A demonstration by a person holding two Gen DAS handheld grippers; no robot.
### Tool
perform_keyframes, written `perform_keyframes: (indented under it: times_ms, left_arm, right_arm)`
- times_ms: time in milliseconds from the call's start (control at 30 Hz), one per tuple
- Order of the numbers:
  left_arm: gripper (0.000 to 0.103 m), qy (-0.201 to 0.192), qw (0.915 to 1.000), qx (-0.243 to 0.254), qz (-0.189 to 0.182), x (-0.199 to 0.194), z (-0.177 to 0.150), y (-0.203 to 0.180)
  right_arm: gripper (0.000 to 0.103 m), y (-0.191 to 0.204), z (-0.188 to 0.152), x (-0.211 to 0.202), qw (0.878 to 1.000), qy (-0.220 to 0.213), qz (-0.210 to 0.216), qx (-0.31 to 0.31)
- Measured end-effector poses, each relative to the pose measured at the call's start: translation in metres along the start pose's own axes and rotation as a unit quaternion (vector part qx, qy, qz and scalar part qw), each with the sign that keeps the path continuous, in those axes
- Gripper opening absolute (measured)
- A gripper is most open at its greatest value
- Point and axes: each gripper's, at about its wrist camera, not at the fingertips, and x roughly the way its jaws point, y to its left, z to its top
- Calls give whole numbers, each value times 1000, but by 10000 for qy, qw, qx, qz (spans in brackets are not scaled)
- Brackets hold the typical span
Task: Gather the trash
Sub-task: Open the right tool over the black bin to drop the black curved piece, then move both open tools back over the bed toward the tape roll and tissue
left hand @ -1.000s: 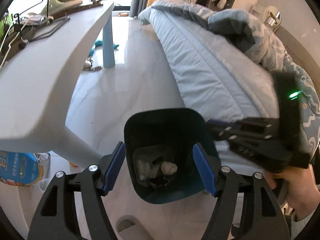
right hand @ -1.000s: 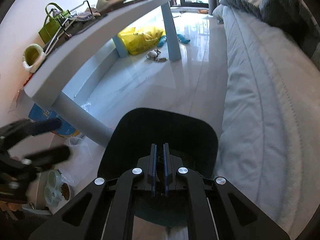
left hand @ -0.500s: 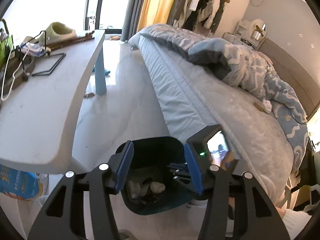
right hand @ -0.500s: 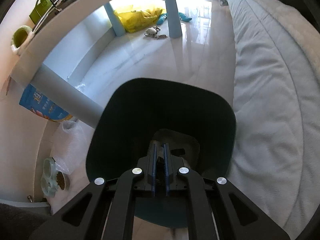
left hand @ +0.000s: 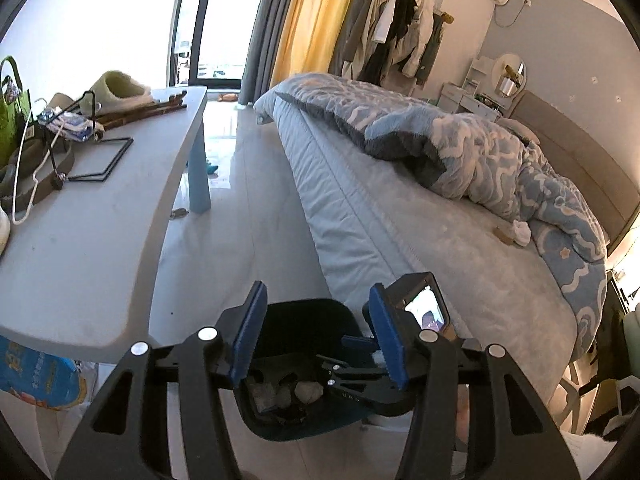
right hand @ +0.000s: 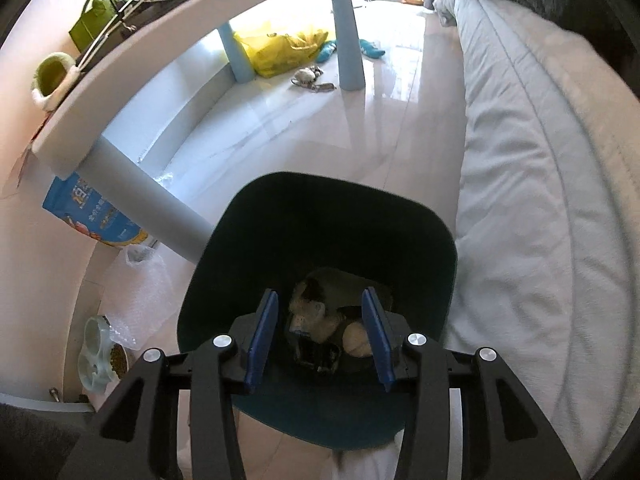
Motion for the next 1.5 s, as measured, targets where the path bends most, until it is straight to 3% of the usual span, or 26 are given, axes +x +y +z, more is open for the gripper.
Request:
perform_keyframes:
  times_ms: [500, 900, 1500]
  left_arm:
    - [55, -378, 9992, 67, -88, -12, 21, -35]
    - [58, -507, 9983, 216, -187, -1, 32, -75]
    - [74, -517, 9962, 511, -488, 39, 44, -145]
  right_arm:
    - [57, -31, 10, -95, 9932, -1161, 0, 130]
    - [64, -67, -1, -138, 9866, -1590, -268, 258]
    - [75, -159, -25, -195, 9719, -2096, -773, 742]
